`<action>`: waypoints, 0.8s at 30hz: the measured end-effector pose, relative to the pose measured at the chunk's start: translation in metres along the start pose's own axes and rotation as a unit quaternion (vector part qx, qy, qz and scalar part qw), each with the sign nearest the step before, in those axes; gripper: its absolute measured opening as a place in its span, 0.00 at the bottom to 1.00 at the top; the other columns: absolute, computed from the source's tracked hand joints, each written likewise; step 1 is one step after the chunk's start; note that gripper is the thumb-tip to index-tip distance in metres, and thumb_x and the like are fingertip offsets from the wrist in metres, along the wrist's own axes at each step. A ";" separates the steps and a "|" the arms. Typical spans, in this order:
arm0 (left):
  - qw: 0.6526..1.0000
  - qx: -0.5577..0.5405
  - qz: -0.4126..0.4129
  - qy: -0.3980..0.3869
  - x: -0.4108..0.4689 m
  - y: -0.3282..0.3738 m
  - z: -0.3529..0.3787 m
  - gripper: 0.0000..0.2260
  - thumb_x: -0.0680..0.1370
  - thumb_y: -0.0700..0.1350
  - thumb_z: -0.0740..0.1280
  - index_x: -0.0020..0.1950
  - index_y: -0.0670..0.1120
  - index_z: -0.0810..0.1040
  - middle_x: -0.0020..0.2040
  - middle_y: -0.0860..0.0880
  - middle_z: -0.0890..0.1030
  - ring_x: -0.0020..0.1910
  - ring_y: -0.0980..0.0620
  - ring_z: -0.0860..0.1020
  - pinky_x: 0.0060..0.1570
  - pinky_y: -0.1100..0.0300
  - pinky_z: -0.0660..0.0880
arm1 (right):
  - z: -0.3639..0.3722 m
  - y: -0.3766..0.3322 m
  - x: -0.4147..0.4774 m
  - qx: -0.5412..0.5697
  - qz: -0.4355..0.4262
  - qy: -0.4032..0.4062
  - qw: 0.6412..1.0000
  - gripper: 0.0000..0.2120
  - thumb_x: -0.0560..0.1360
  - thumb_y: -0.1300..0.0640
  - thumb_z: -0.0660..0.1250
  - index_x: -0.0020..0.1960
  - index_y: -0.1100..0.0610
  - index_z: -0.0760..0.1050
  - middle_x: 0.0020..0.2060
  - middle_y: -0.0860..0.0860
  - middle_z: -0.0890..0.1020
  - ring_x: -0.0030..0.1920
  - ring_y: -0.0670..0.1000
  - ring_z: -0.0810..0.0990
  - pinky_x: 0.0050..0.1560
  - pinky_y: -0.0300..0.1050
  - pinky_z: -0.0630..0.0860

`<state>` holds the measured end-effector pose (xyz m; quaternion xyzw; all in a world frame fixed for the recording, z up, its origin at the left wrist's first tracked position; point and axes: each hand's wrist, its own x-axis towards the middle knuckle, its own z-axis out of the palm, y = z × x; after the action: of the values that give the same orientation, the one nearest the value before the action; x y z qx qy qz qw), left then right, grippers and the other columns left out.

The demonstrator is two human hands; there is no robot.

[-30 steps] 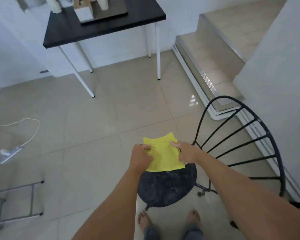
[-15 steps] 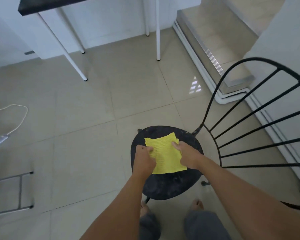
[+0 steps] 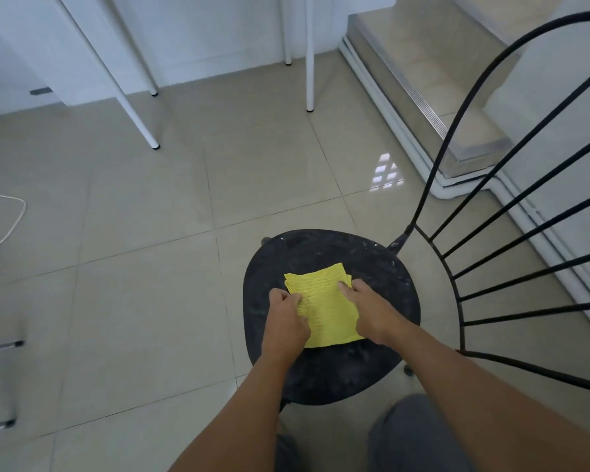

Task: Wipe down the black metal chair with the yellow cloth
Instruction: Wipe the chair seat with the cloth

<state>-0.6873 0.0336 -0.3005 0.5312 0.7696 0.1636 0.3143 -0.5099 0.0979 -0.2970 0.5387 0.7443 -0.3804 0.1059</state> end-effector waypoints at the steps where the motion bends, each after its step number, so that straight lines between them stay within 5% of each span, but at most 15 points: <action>1: 1.000 0.003 0.008 0.005 0.000 -0.004 0.005 0.18 0.76 0.36 0.69 0.67 0.41 0.74 0.56 0.53 0.64 0.45 0.58 0.72 0.43 0.73 0.67 | 0.004 0.001 0.002 -0.010 -0.009 0.007 1.000 0.44 0.72 0.75 0.61 0.81 0.53 0.49 0.65 0.47 0.63 0.53 0.49 0.72 0.44 0.39 0.73; 5: 0.999 0.014 0.026 0.023 -0.003 -0.015 0.020 0.13 0.76 0.37 0.69 0.60 0.41 0.76 0.56 0.52 0.64 0.44 0.56 0.73 0.40 0.75 0.69 | 0.018 0.005 0.005 -0.046 -0.019 0.026 0.998 0.44 0.71 0.73 0.63 0.81 0.53 0.49 0.68 0.49 0.61 0.63 0.52 0.65 0.58 0.45 0.75; 9: 0.997 0.024 0.028 0.064 -0.014 -0.018 0.025 0.14 0.75 0.40 0.69 0.60 0.41 0.76 0.56 0.50 0.63 0.49 0.51 0.72 0.49 0.59 0.75 | 0.026 0.007 -0.002 -0.082 -0.006 0.102 0.991 0.43 0.70 0.70 0.65 0.80 0.53 0.50 0.64 0.50 0.60 0.60 0.52 0.62 0.57 0.48 0.76; 14: 0.981 0.098 0.069 0.150 -0.045 -0.015 0.012 0.22 0.73 0.51 0.69 0.66 0.46 0.73 0.59 0.46 0.67 0.56 0.47 0.67 0.54 0.54 0.71 | 0.026 0.007 -0.036 -0.072 0.015 0.168 0.983 0.41 0.75 0.58 0.70 0.80 0.53 0.49 0.68 0.53 0.62 0.66 0.54 0.63 0.62 0.50 0.72; 24: 0.975 0.122 0.099 0.159 -0.112 0.014 -0.014 0.24 0.76 0.55 0.66 0.69 0.47 0.70 0.63 0.47 0.66 0.62 0.46 0.66 0.59 0.54 0.70 | 0.028 -0.010 -0.115 0.032 0.059 0.207 0.976 0.37 0.77 0.48 0.69 0.79 0.57 0.55 0.75 0.58 0.62 0.74 0.60 0.60 0.72 0.53 0.63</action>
<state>-0.6603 -0.0628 -0.2475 0.6062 0.7674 0.1814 0.1034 -0.4805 -0.0055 -0.2468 0.6516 0.7044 -0.2777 -0.0457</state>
